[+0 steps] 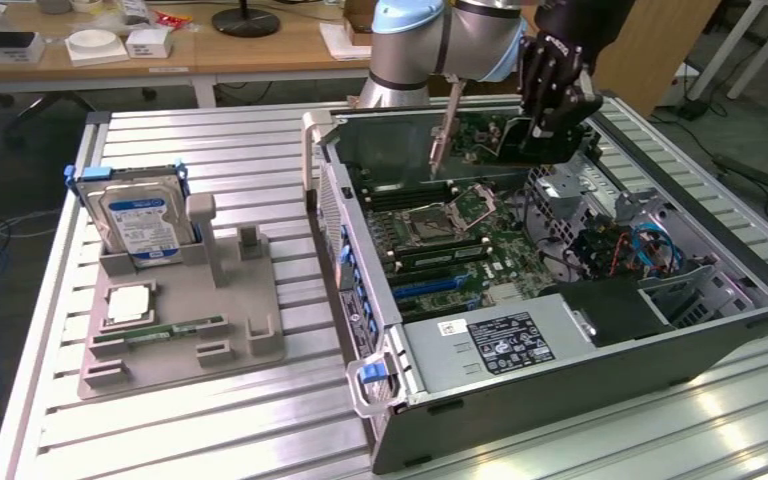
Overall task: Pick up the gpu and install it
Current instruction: 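Insert the gpu into the slot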
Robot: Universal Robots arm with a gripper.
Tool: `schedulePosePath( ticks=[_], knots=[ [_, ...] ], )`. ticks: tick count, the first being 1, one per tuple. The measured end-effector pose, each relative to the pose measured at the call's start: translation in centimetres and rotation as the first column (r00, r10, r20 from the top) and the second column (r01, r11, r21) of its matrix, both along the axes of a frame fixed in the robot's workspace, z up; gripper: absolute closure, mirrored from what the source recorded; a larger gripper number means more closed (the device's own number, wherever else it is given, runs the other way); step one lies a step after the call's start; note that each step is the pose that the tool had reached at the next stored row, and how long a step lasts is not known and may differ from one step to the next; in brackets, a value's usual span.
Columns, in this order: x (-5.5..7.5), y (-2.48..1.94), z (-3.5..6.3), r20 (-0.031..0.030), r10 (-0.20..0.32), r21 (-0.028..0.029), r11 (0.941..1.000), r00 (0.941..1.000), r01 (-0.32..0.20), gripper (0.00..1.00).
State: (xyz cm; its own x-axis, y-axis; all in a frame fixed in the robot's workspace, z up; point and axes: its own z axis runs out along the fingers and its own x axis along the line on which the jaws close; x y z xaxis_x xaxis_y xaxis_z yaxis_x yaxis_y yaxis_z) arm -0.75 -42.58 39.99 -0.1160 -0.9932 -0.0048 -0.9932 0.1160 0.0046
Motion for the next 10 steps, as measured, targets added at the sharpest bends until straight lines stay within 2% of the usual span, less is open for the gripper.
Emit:
schedulePosePath(
  ticks=[1,5,7,10],
  knots=[
    [0.0,0.0,-0.04,0.0088,0.014,-0.0001,0.9999,0.9999,-0.014,0.73],
    [-0.08,0.0,-0.31,0.0274,0.021,-0.0004,0.9998,0.9994,-0.021,0.73],
    [-0.09,0.0,-0.43,0.032,0.032,-0.0004,0.9995,0.999,-0.032,0.73],
    [-0.1,0.0,-0.59,0.0328,0.074,-0.0005,0.9973,0.9967,-0.074,0.73]
  ],
)
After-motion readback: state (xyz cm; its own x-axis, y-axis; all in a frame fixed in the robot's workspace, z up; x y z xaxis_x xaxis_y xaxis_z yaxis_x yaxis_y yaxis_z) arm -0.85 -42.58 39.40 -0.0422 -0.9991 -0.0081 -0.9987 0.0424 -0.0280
